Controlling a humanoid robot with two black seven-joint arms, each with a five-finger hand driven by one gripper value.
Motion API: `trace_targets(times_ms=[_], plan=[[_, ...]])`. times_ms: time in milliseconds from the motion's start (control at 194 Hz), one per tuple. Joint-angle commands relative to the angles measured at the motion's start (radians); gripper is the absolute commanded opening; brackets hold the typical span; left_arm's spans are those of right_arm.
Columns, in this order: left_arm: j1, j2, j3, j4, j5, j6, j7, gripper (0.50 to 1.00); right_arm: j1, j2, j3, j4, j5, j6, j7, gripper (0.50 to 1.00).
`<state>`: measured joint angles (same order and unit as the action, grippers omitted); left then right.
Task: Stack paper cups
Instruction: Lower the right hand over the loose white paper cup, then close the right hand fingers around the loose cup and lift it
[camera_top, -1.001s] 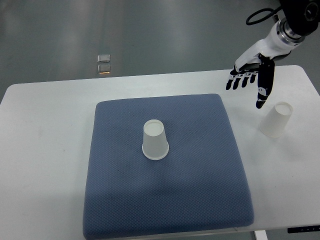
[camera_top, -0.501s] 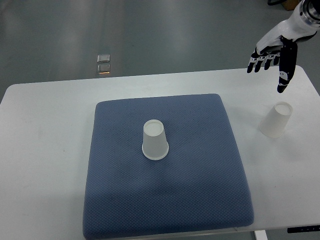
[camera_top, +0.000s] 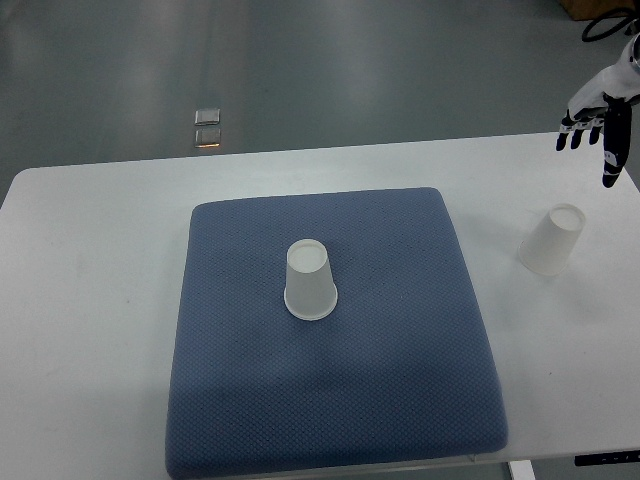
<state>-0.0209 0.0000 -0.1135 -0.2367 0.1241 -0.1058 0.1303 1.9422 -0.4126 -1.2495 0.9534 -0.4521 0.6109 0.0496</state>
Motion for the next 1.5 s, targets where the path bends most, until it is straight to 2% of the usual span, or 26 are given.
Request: trace_targets(times_ms=[0, 413, 568, 1161, 1497], plan=[[0.001, 0.0, 0.0, 0.0, 0.0, 0.0, 0.002, 1.0, -0.083, -0.002, 0.005, -0.045, 0.003, 0.0, 0.001, 0.932], [0.004, 0.0, -0.002, 0.008, 0.0, 0.0, 0.003, 1.0, -0.278, 0.0, 0.031, -0.176, 0.029, -0.132, 0.001, 0.932], [0.004, 0.0, -0.002, 0.008, 0.0, 0.0, 0.003, 1.0, -0.319, -0.002, 0.114, -0.208, 0.027, -0.137, -0.002, 0.93], [0.006, 0.0, -0.002, 0.007, 0.0, 0.0, 0.003, 1.0, -0.439, -0.002, 0.196, -0.315, 0.029, -0.137, -0.001, 0.93], [0.006, 0.0, -0.002, 0.008, -0.001, 0.0, 0.003, 1.0, -0.471, 0.0, 0.22, -0.328, 0.029, -0.146, -0.001, 0.928]])
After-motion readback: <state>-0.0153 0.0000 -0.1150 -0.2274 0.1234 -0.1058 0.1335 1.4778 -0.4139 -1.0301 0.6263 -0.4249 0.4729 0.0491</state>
